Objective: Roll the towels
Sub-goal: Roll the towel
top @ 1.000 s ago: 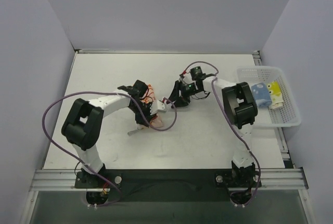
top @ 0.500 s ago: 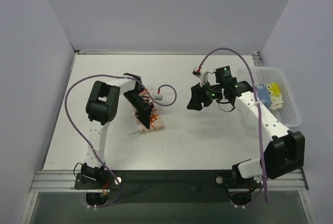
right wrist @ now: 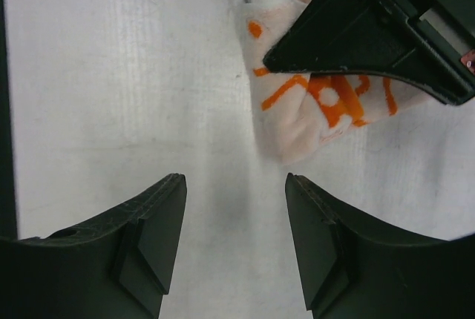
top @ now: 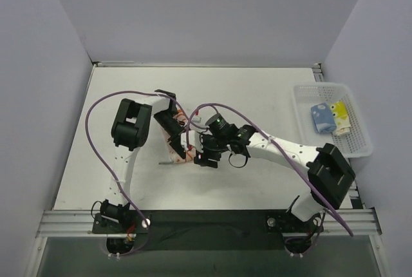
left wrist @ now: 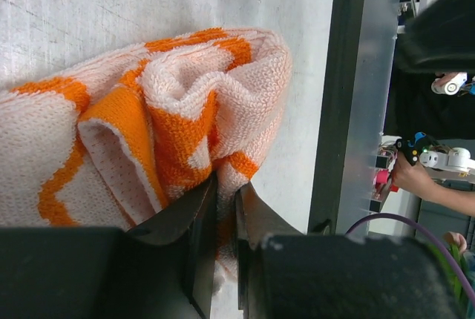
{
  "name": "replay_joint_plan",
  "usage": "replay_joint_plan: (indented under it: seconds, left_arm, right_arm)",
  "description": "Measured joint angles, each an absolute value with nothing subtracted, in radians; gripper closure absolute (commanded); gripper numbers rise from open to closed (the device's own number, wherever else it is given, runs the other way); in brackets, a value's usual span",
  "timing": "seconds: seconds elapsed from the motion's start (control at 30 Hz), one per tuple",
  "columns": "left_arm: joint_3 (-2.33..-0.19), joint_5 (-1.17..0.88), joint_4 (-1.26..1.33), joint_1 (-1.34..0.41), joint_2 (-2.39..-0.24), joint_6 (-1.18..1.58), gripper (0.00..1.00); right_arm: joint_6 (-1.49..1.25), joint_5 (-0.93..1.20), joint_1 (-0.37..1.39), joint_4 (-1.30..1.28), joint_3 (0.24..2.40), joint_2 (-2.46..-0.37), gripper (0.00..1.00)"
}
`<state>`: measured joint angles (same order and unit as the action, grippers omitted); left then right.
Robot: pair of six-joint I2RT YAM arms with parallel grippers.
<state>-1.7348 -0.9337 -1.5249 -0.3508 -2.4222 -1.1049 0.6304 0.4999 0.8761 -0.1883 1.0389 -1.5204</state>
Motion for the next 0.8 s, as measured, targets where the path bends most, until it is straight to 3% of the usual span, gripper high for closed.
replay_joint_plan:
  seconds: [0.4, 0.5, 0.57, 0.73, 0.8]
  left_arm:
    - [-1.731, -0.933, -1.530, -0.351, -2.422, -1.120, 0.80]
    - [-1.726, -0.936, -1.531, -0.350, -2.422, -1.121, 0.80]
    - [-1.725, -0.936, -1.532, -0.350, -2.422, -1.121, 0.80]
    - [-1.720, -0.942, -1.533, -0.345, -2.422, -1.123, 0.65]
    - [-1.710, -0.956, -1.539, -0.337, -2.417, -1.117, 0.60]
  right_arm:
    - [0.849, 0.459, 0.891, 0.170, 0.973, -1.744, 0.44]
    - [0.883, 0.462, 0.894, 0.204, 0.973, -1.775, 0.51]
    - [0.901, 0.464, 0.896, 0.204, 0.978, -1.797, 0.62]
    - [0.922, 0.480, 0.893, 0.126, 1.049, -1.848, 0.97]
    - [0.920, 0.490, 0.892, 0.066, 1.083, -1.851, 1.00]
